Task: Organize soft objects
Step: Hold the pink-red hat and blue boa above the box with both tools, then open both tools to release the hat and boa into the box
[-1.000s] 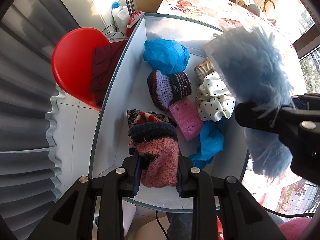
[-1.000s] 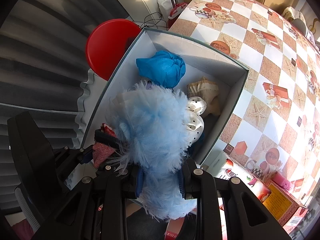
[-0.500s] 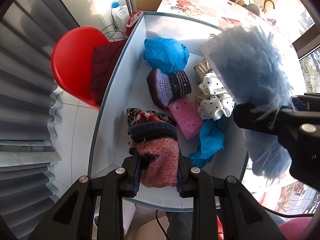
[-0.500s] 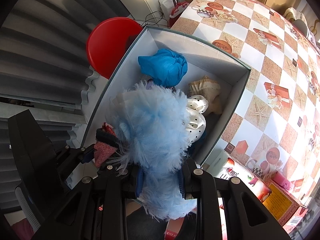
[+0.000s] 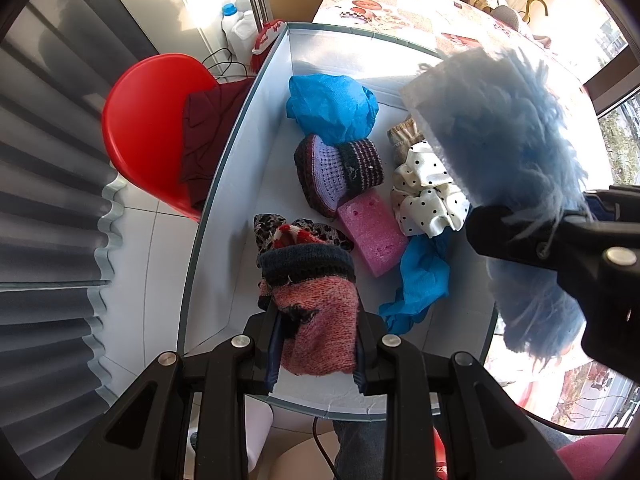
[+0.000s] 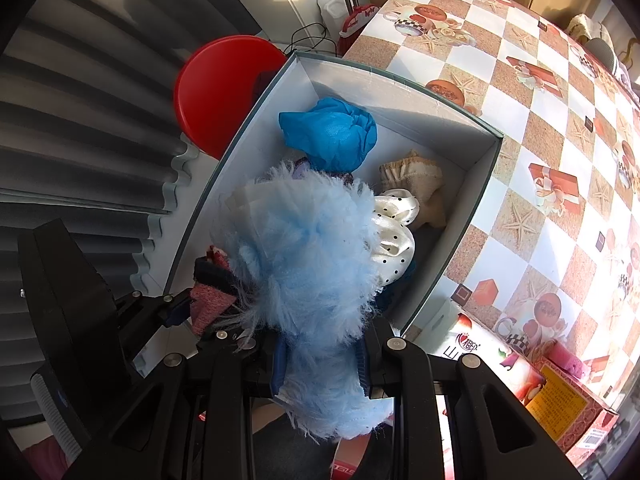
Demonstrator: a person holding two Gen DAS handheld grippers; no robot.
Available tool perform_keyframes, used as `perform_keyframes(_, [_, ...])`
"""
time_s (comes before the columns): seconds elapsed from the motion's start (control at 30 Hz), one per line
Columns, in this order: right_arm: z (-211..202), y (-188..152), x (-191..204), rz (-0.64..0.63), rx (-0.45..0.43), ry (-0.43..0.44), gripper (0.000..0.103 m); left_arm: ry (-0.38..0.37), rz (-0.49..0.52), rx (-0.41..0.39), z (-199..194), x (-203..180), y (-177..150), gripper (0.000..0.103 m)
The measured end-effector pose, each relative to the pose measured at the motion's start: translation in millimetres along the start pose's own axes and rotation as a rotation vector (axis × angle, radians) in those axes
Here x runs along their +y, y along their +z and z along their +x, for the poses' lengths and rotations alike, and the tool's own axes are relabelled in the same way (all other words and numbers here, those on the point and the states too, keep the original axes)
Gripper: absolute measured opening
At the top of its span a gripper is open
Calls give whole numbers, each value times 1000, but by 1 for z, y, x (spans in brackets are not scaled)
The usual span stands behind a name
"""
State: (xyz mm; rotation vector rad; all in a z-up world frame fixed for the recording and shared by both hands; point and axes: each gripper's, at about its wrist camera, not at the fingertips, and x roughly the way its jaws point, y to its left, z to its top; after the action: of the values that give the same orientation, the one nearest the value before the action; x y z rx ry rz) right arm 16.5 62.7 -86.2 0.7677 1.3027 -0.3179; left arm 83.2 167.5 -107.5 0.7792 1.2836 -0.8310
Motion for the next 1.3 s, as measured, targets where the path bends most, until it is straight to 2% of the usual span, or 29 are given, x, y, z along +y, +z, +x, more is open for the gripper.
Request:
perform_keyframes(0.8, [2,8,1,-3,6,-2,29,-5,-2,0,1,5,6,31])
perform_keyframes(0.87, [2,9,1,-1,10,-2,29,-23,2,-4,-1,4,6,35])
perform_keyframes(0.9, [2,10,1,1,14,-1,30,-33,2,-5,-1,4,6,44])
perform_keyframes(0.93, [3,10,0,3,17,0,41,-37,2,-9,-2,3,6,59])
perform_keyframes(0.97, [3,11,0,7,19,-2,60,-41,-3,-17,-4,3,6,67])
perform_keyframes(1.0, [2,11,-2,14,13,-20,67,-55,-15,-22,-6,5,6,82])
perform_keyframes(1.03, [0,11,-4,21,6,-35,77,-67,-22,-25,-7,6,6,85])
perform_keyframes(1.1, [-3,11,-8,36,-1,-35,83,-86,-27,-37,-11,7,6,85])
perform_keyframes(1.17, [-5,12,-10,42,5,-57,101,-100,-36,-56,-15,10,6,89])
perform_keyframes(1.23, [-9,12,-12,38,-2,-96,102,-94,-31,-69,-19,10,7,103])
perform_keyframes(1.3, [-10,11,-13,35,20,-97,102,-109,-17,-99,-26,10,6,103])
